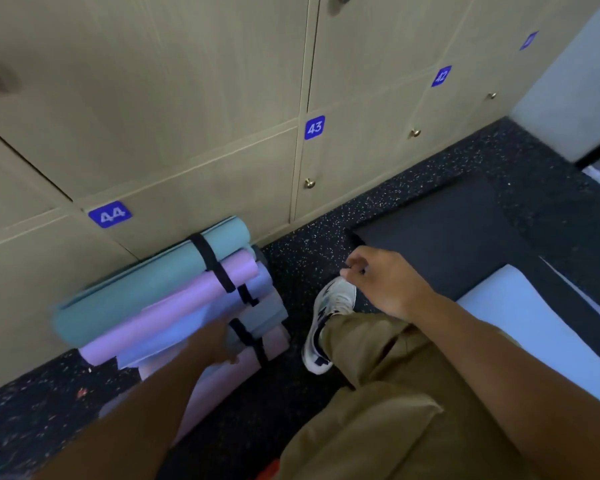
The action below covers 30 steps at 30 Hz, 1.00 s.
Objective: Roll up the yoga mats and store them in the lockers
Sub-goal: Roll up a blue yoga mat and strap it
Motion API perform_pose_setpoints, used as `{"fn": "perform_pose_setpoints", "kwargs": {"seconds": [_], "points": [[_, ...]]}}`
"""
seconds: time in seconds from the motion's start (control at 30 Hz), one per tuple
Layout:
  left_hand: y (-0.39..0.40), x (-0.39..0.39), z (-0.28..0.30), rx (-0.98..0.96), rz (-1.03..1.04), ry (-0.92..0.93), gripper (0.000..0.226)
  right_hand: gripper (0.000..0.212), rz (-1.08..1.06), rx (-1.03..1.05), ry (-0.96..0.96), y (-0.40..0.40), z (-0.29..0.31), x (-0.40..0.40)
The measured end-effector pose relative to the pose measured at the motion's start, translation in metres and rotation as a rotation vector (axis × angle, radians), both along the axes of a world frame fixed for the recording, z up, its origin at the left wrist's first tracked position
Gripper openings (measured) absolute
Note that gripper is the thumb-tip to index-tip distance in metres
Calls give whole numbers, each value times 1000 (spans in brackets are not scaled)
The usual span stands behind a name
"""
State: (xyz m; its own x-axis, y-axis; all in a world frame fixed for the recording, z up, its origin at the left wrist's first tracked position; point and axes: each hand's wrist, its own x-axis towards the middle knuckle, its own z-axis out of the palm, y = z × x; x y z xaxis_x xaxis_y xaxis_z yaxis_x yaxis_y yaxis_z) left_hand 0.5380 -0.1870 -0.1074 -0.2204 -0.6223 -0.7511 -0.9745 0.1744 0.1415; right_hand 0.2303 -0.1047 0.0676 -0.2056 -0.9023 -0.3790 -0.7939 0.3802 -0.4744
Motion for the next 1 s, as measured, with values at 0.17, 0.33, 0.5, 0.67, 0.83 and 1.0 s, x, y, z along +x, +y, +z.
{"fn": "perform_pose_setpoints", "kwargs": {"seconds": [0.17,0.33,0.5,0.67,0.83,1.0], "points": [[3,18,-50,-47,-1,-9,92,24,-46,-13,-67,-4,-10,-2],[-1,21,-56,-155,-77,-24,80,22,-55,21,-75,-4,-13,-4],[-11,15,-56,-165,-28,69,68,20,-80,9,-116,-3,-11,-3],[-21,-6,-33,-181,-83,167,41,19,-102,-21,-150,-3,-7,-3],[-41,-31,1,-149,-198,258,35,22,-175,-34,-248,-9,10,-10],[-65,-79,57,-231,-240,348,38,24,-162,-75,-181,-11,26,-40]]}}
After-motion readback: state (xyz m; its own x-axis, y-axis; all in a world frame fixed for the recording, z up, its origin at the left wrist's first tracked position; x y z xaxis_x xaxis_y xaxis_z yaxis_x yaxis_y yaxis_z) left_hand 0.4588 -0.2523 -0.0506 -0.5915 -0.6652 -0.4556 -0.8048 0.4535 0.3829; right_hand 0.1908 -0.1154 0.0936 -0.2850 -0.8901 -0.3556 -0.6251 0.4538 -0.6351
